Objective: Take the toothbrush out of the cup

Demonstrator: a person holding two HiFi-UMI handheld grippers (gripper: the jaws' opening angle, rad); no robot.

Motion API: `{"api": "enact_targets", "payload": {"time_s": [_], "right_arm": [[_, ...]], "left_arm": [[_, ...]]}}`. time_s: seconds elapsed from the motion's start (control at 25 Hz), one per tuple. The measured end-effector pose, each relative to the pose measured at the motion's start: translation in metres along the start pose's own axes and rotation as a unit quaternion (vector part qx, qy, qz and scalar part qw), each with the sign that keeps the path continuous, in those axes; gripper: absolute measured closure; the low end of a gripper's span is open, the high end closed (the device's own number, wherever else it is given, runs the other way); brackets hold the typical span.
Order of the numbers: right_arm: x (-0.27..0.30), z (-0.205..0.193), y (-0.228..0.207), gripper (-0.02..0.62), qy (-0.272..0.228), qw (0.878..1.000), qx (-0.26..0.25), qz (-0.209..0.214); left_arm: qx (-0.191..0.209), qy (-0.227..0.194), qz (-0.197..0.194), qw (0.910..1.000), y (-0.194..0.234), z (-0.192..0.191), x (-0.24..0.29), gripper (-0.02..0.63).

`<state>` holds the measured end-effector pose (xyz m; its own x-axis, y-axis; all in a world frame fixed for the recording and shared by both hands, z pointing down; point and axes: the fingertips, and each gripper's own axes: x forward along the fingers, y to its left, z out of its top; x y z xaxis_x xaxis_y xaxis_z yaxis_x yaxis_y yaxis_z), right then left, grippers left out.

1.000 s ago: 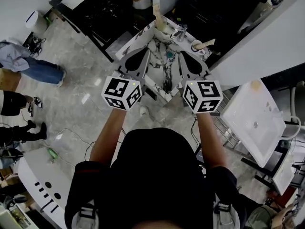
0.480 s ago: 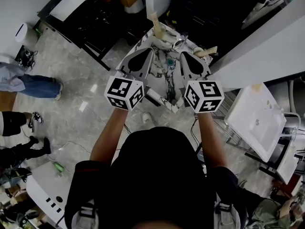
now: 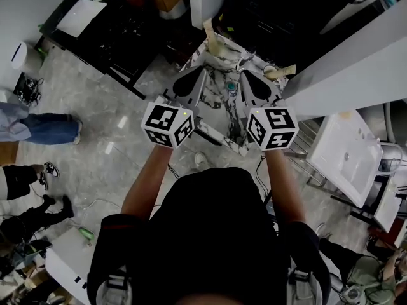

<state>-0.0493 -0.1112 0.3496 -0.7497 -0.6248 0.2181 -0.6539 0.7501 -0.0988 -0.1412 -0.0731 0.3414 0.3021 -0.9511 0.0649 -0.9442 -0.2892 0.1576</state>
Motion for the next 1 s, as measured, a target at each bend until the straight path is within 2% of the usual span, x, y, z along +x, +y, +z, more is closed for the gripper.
{"api": "enact_targets", "payload": {"time_s": [0.2,0.48,0.68,1.0], "right_arm": [[0.002,-0.011,-0.003,0.561,0.011,1.000,0.005,-0.013],[-0.007,-0.025,-0.034,0.561,0.022,0.999,0.022,-0.040],[-0.009,-0.039,-0.060,0.561,0.029,0.997,0.057,-0.034],[-0.002,-0.061,-0.105,0.561,0.055,0.997,0.037,-0.041]], "left_arm": [[-0.012,0.004,-0.014,0.9998,0.003,-0.009,0.007,0.595],[-0.017,0.016,-0.030,0.9993,-0.011,-0.022,0.024,0.595],[-0.020,0.024,-0.032,0.9990,-0.021,-0.029,0.045,0.595],[-0.011,0.045,-0.022,0.9987,-0.033,-0.040,0.078,0.595]]}}
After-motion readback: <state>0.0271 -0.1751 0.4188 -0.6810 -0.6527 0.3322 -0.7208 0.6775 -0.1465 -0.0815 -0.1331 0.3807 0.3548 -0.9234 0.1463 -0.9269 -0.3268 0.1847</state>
